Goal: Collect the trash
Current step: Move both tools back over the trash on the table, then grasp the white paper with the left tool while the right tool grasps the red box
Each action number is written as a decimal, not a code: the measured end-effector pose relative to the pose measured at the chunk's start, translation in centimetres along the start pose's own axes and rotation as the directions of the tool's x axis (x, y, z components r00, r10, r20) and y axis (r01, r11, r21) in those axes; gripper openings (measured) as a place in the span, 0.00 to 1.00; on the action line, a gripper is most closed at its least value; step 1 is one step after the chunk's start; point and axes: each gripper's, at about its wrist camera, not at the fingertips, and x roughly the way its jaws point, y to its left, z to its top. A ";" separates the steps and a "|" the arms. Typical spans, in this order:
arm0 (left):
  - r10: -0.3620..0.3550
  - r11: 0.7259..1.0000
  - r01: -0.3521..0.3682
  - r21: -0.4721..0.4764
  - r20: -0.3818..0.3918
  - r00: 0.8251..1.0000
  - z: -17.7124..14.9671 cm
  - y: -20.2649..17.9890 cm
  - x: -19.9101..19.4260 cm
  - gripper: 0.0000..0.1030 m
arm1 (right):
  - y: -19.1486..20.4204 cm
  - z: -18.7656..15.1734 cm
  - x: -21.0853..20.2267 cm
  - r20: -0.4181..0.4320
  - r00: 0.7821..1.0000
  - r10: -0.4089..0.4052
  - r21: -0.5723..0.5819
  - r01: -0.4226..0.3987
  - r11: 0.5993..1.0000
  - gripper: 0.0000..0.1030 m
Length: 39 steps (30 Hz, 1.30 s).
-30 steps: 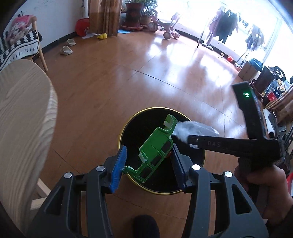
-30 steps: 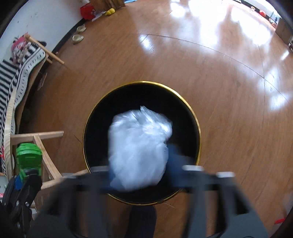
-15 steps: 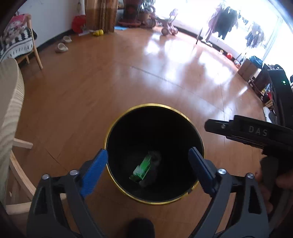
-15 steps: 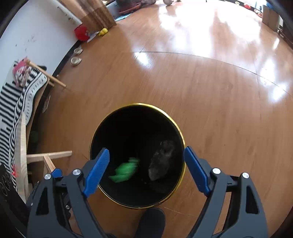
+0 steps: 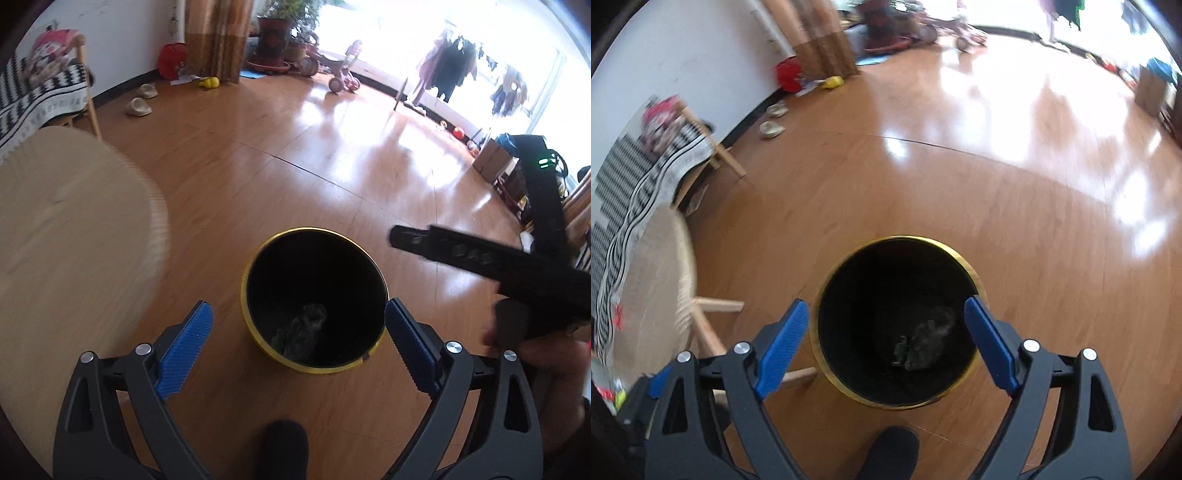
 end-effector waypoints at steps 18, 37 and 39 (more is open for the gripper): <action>0.616 0.686 -0.512 -0.516 0.039 0.787 -16.8 30.3 -29.9 0.92 | 41.0 -14.9 -4.5 -0.163 0.930 0.330 -0.579 -0.361 0.731 0.83; 0.662 0.598 -0.535 -0.597 -0.007 0.749 -22.9 43.6 -32.8 0.82 | 63.8 -26.6 -7.0 -0.372 0.777 0.508 -0.697 -0.595 0.399 0.83; 0.662 0.596 -0.537 -0.597 -0.014 0.749 -23.0 43.8 -32.7 0.61 | 64.7 -26.7 -6.6 -0.382 0.771 0.509 -0.692 -0.604 0.395 0.83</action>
